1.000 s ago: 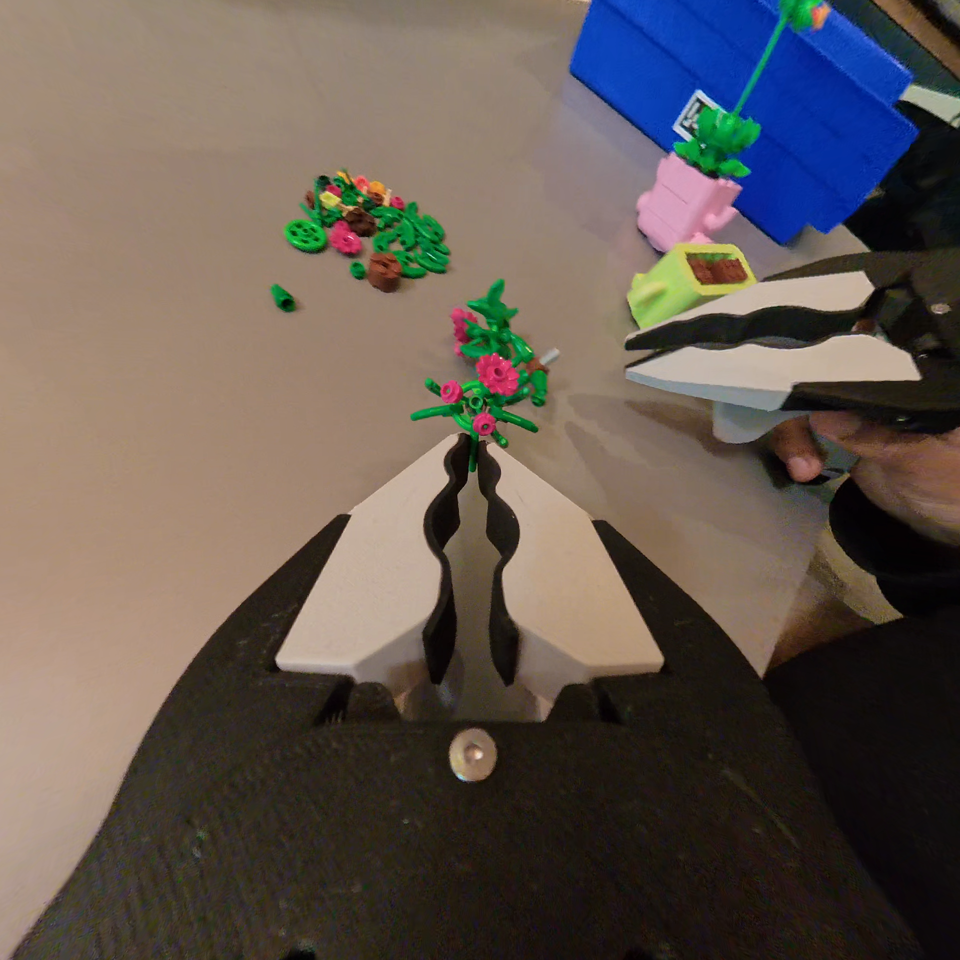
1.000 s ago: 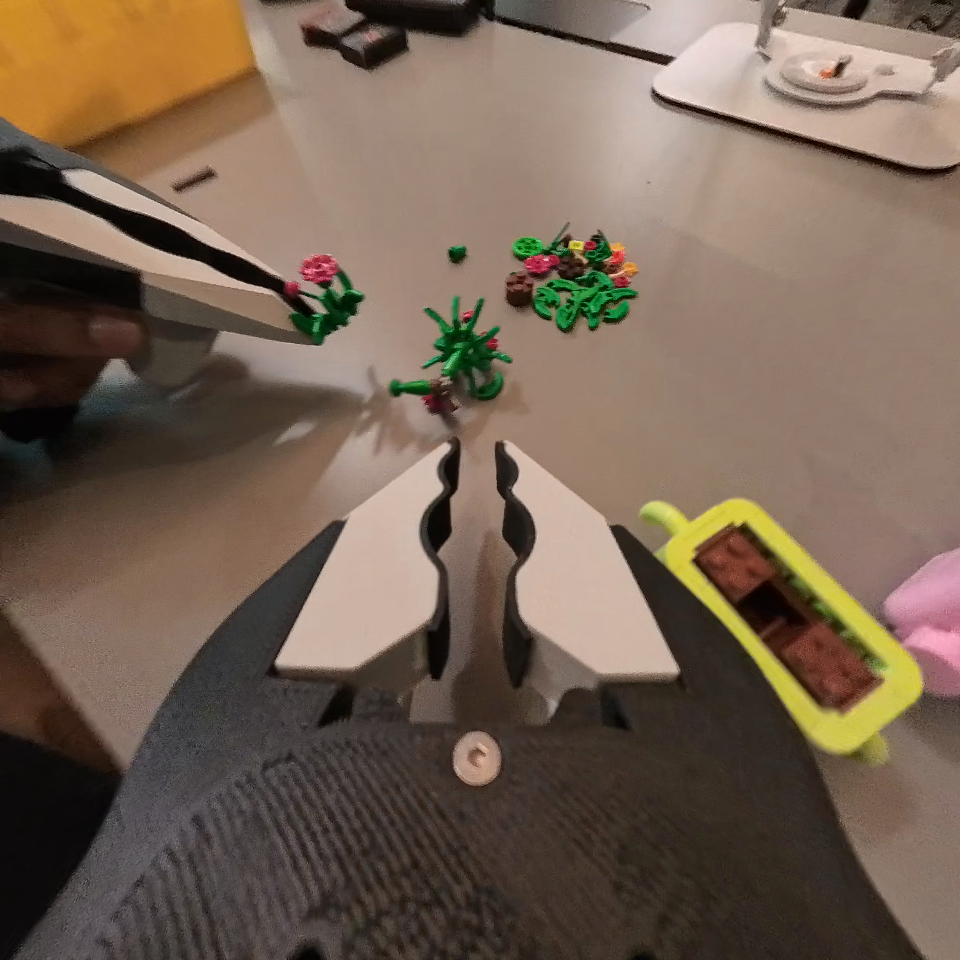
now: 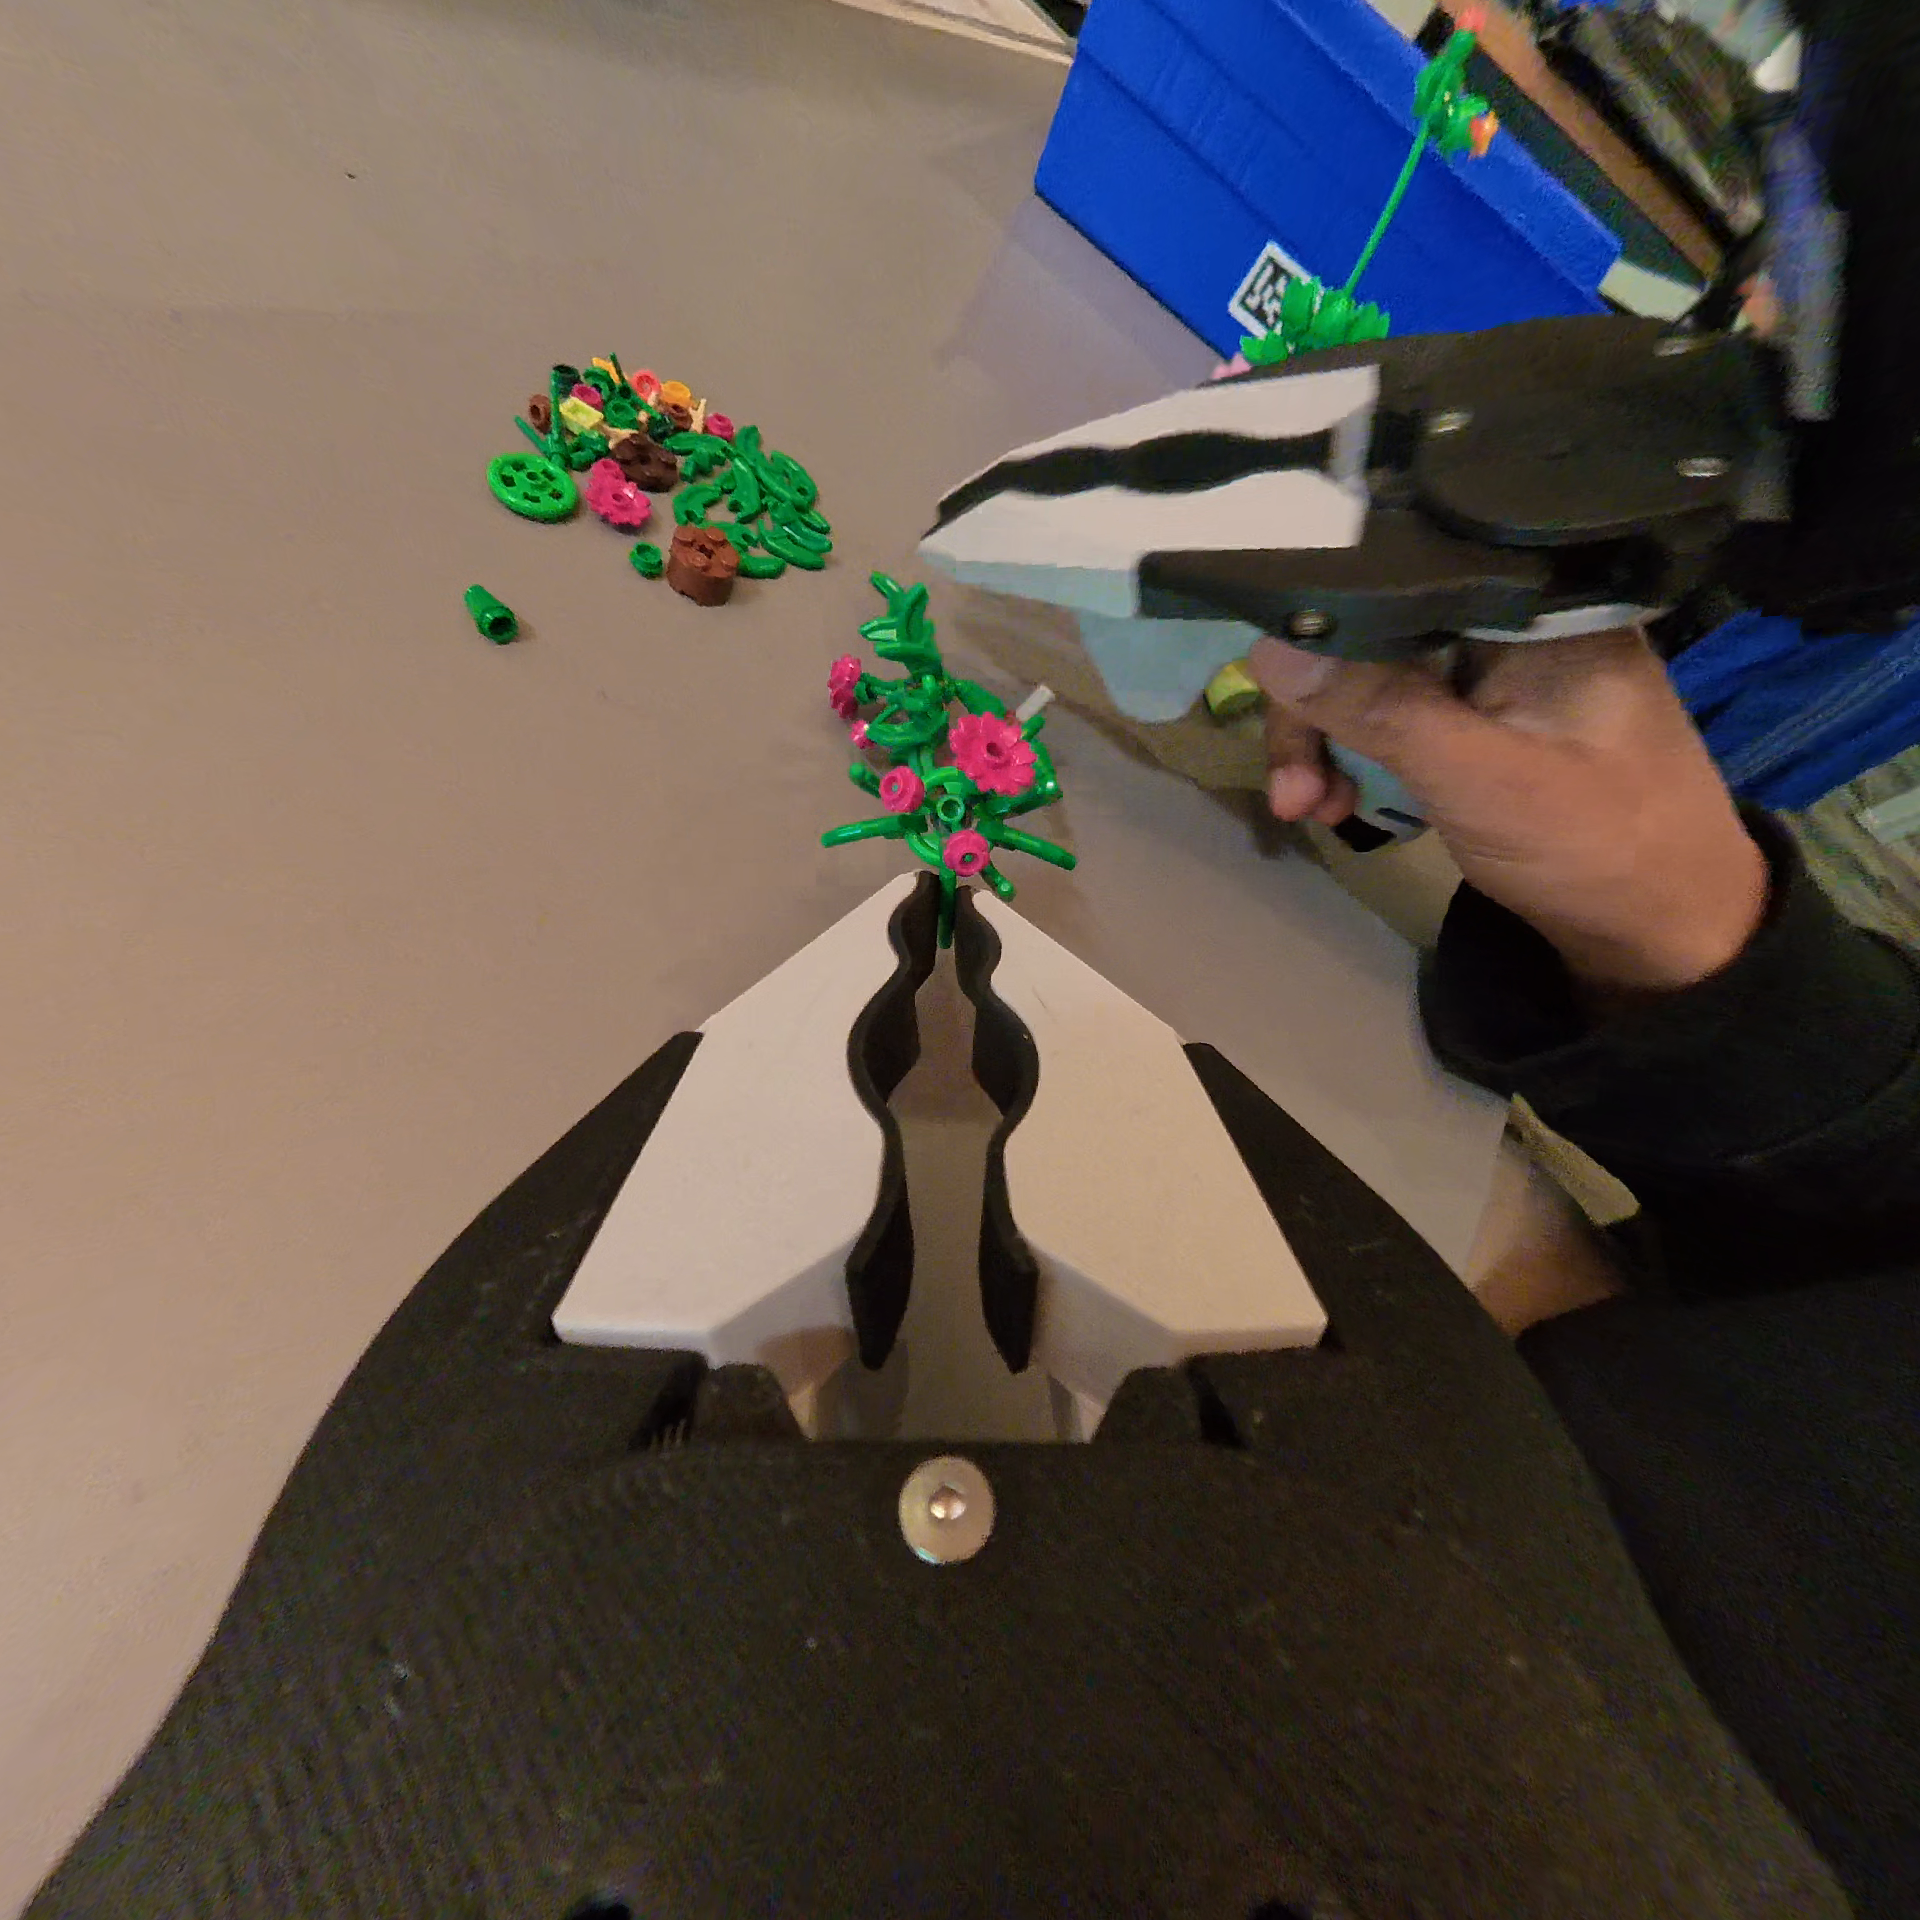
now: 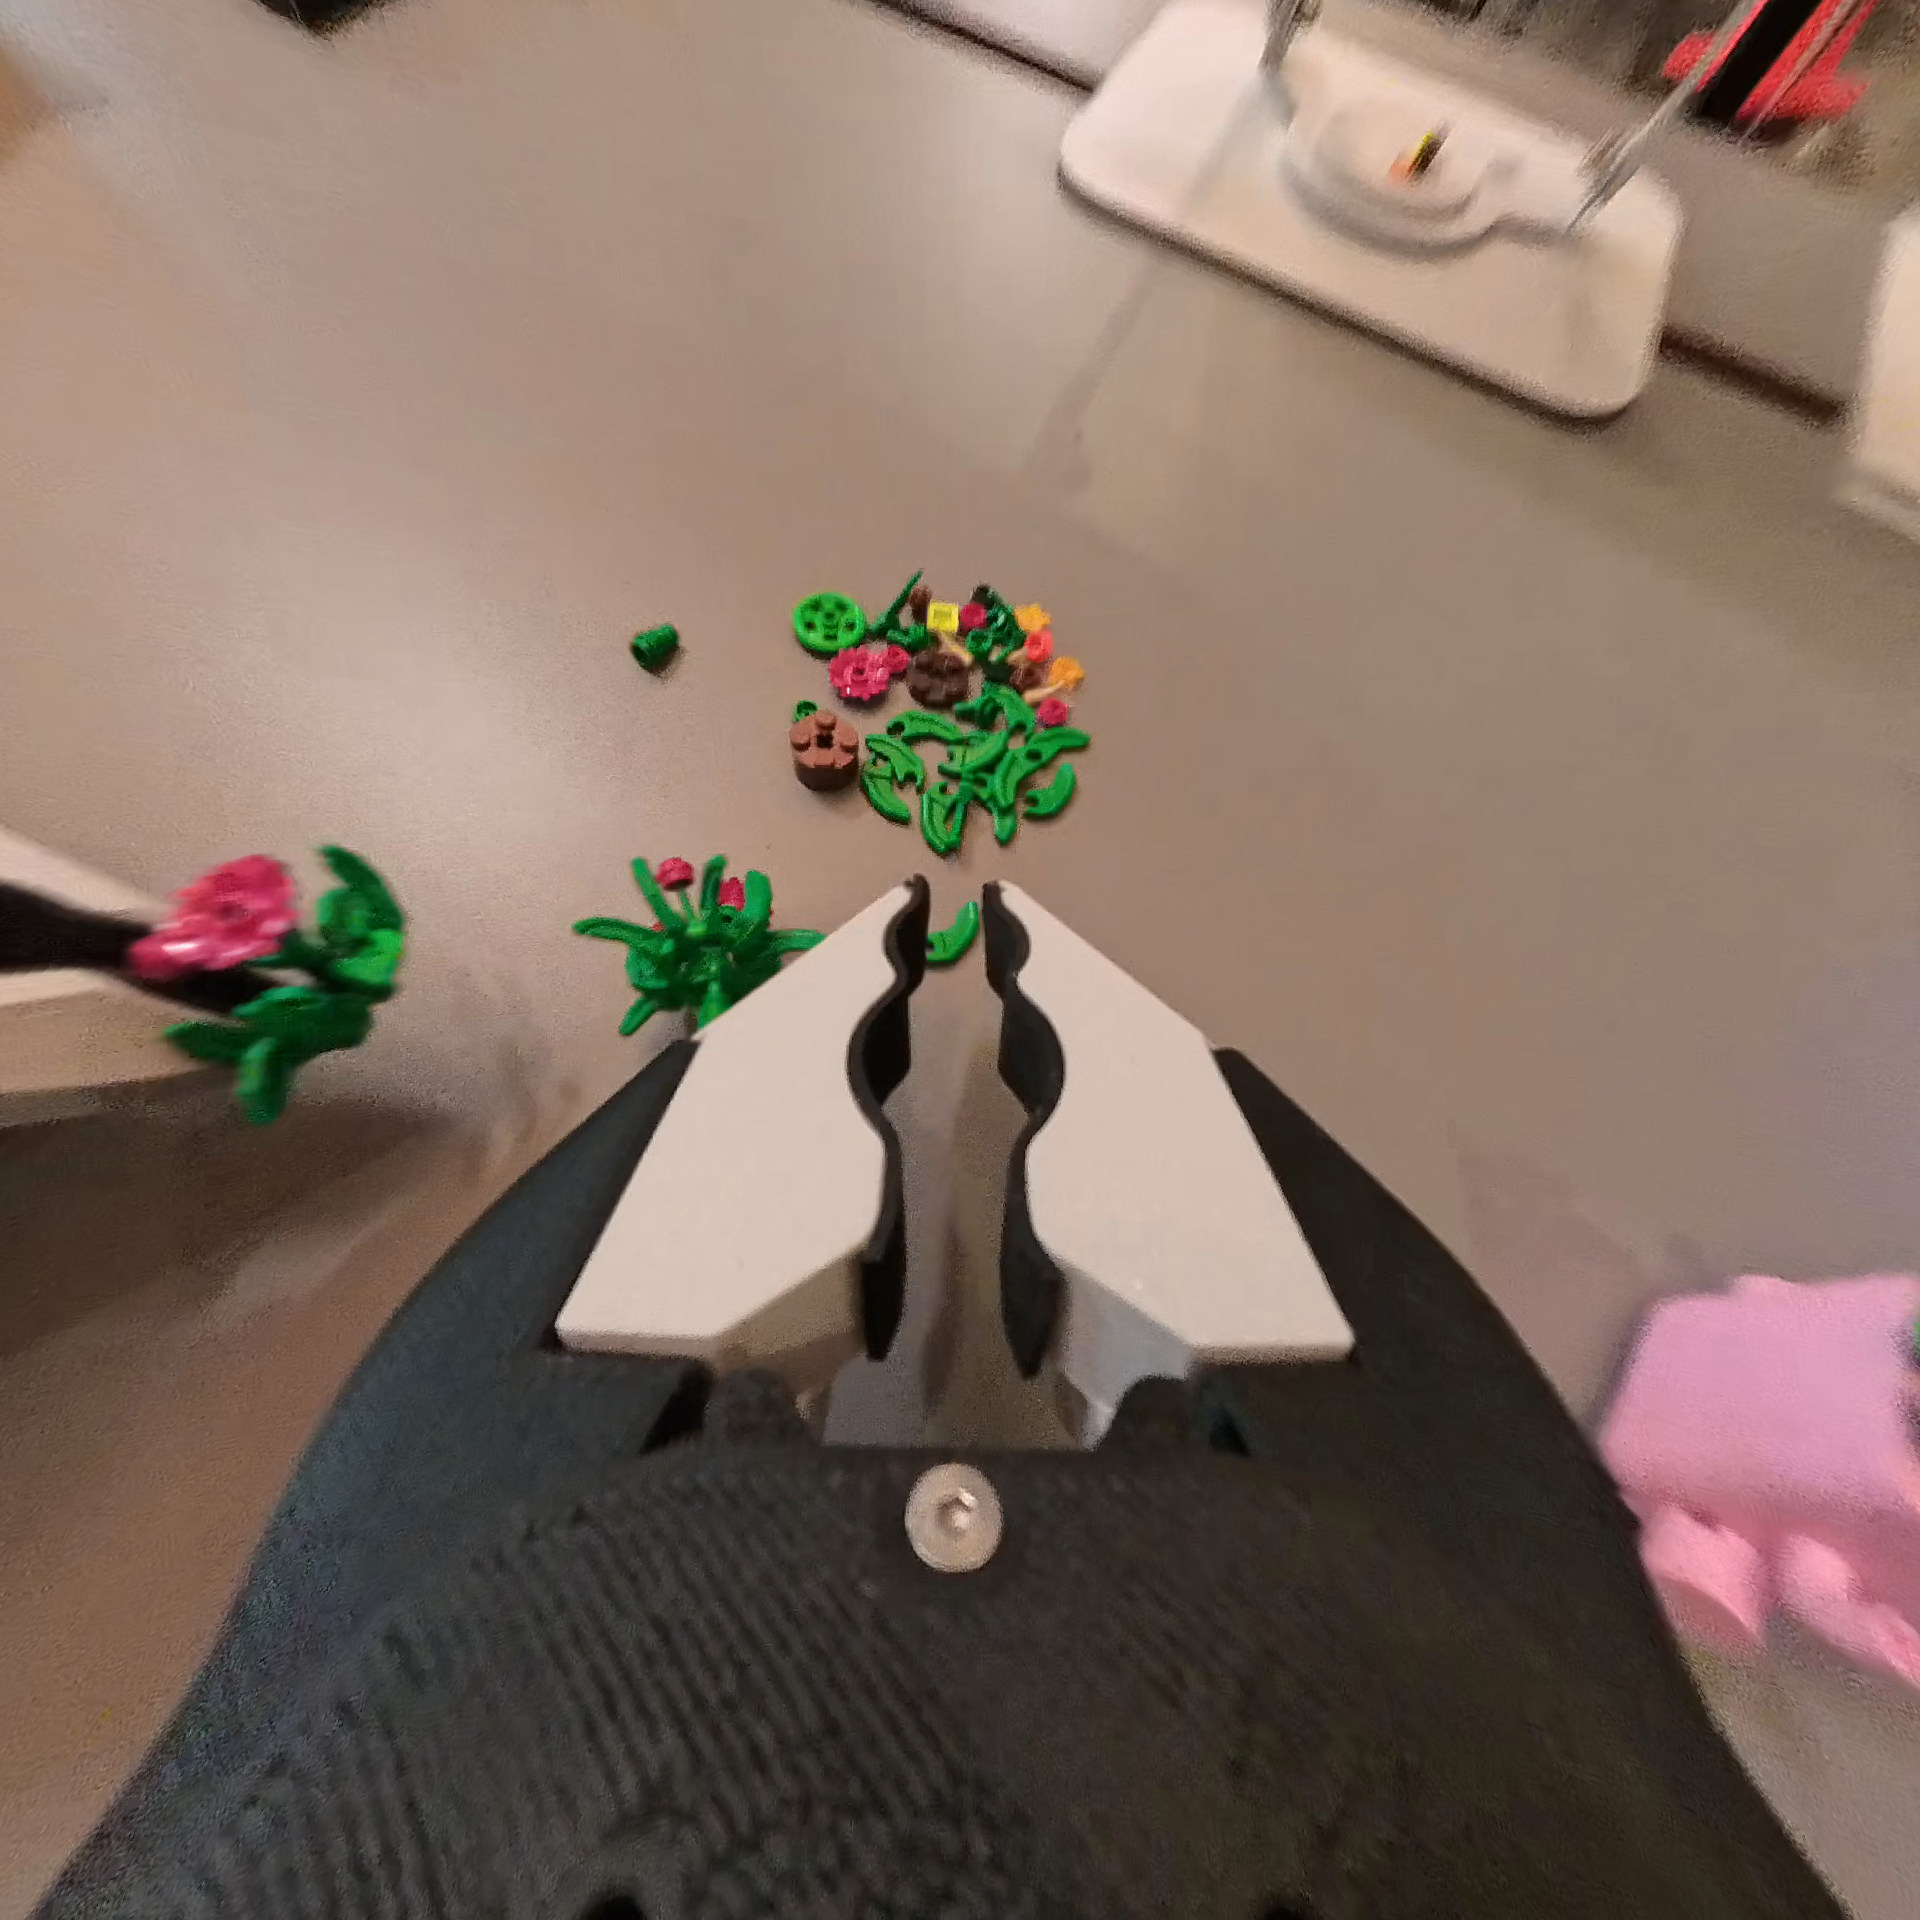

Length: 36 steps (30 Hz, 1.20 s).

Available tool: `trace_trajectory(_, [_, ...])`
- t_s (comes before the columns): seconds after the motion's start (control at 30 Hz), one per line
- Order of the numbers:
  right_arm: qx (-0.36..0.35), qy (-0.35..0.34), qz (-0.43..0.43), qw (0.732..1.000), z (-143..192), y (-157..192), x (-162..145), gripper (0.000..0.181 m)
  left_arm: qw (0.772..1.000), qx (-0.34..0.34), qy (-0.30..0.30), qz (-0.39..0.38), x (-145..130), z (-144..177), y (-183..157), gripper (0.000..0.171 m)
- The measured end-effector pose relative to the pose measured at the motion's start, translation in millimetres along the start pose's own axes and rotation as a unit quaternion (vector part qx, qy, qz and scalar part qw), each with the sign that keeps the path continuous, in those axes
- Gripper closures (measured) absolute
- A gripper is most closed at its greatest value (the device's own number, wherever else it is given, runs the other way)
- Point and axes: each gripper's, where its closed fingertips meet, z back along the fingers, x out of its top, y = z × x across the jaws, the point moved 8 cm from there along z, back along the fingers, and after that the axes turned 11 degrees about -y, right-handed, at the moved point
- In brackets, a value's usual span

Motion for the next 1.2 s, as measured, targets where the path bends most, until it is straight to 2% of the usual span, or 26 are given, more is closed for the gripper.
trace_trajectory(0.07, [-0.003, -0.052, 0.024, 0.998, 23, 5, 7, 0.169, 1.0, -0.013, 0.024, -0.006, -3, -4, -3, 0.171])
trace_trajectory(0.17, [0.073, -0.119, 0.056, 0.989, 52, 24, 5, 0.16, 0.994, -0.037, 0.097, -0.027, -15, -6, -9, 0.171])
trace_trajectory(0.23, [0.129, -0.126, 0.057, 0.982, 66, 37, -6, 0.16, 0.988, -0.034, 0.139, -0.057, -25, -3, -13, 0.171])
trace_trajectory(0.37, [0.244, -0.081, 0.033, 0.966, 81, 56, -31, 0.162, 0.983, -0.046, 0.149, -0.099, -30, 3, -21, 0.171])
trace_trajectory(0.47, [0.26, -0.082, 0.043, 0.961, 84, 57, -32, 0.171, 0.977, -0.072, 0.161, -0.123, -33, 3, -29, 0.171])
trace_trajectory(0.63, [0.255, -0.028, 0.084, 0.963, 79, 49, -44, 0.174, 0.973, -0.084, 0.166, -0.134, -35, 2, -31, 0.171])
trace_trajectory(0.83, [0.313, -0.016, 0.06, 0.948, 81, 49, -45, 0.171, 0.972, -0.096, 0.171, -0.133, -35, 1, -31, 0.171])
trace_trajectory(0.97, [0.326, 0.017, 0.074, 0.942, 75, 55, -49, 0.171, 0.969, -0.102, 0.173, -0.143, -36, 2, -33, 0.171])
trace_trajectory(1.07, [0.328, 0.022, 0.096, 0.939, 71, 59, -50, 0.18, 0.968, -0.102, 0.173, -0.147, -36, 2, -34, 0.171])
trace_trajectory(1.2, [0.342, 0.021, 0.083, 0.936, 70, 58, -48, 0.181, 0.971, -0.1, 0.17, -0.135, -35, 2, -32, 0.171])
